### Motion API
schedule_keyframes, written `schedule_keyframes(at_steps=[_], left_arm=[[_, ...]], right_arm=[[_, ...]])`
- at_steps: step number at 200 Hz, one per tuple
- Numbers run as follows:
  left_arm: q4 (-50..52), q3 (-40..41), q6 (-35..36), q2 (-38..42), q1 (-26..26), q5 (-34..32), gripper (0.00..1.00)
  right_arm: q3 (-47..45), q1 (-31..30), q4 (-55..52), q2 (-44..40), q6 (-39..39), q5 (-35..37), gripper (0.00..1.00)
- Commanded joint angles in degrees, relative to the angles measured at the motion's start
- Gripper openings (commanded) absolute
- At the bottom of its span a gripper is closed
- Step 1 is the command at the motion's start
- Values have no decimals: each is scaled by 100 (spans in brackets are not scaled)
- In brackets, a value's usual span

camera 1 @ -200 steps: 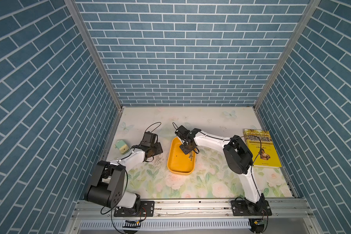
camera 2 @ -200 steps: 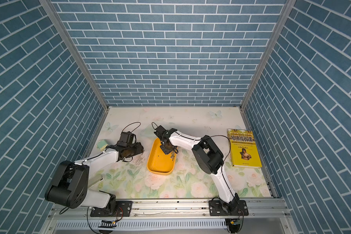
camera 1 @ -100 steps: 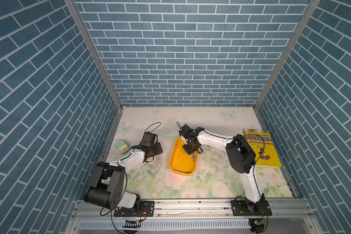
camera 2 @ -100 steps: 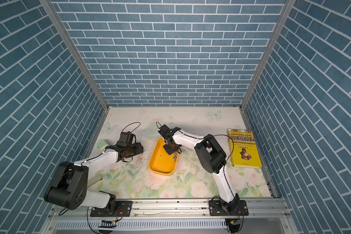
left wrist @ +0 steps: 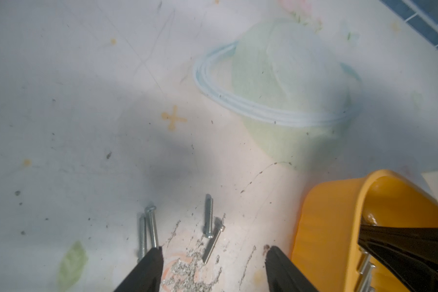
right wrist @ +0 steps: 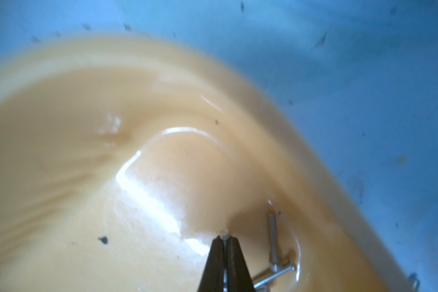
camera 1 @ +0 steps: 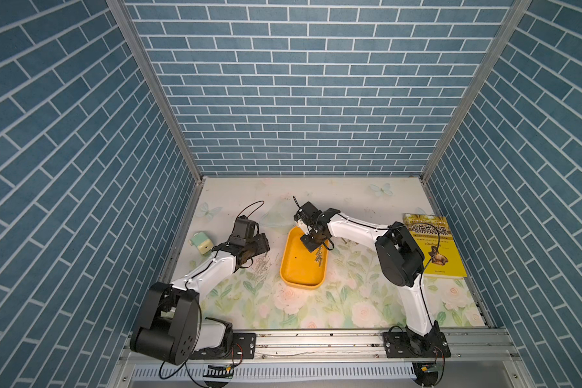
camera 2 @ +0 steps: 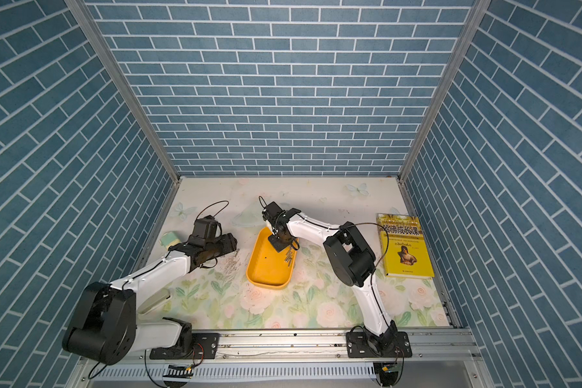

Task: Take out the screws from the storage box
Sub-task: Pick up the screw from the storage box, then place the screw at the center of the board.

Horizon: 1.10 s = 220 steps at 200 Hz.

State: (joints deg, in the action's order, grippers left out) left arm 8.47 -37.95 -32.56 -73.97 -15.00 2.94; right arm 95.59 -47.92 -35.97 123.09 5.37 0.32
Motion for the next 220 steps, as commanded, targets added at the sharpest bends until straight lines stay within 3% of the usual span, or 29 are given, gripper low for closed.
schedule_keyframes(at_steps=[1,49,84,112,146,186,220], left_arm=[[154,77,42,381,13,-343,71],[-7,211,188,1032,6,-378,69],[-485,275,405,1101,-232,87,67],[-676,7,607,981,-1064,-117,68],[-481,-818,904,185,-1947,-140,69],[-545,-1355,1155,-914,-2173,769,67],[-16,-2066,1434,-1779,-2541,494,66]], right_arm=[[349,28,602,-348,-332,-160,0],[79,246,890,-875,-402,151,0],[-1427,683,1780,-2097,-178,448,0],[-2723,1120,2517,-2930,105,674,0],[-3452,1490,2847,-3073,399,981,0],[-3714,1966,2982,-2707,595,843,0],[-3873,2297,3125,-2614,704,812,0]])
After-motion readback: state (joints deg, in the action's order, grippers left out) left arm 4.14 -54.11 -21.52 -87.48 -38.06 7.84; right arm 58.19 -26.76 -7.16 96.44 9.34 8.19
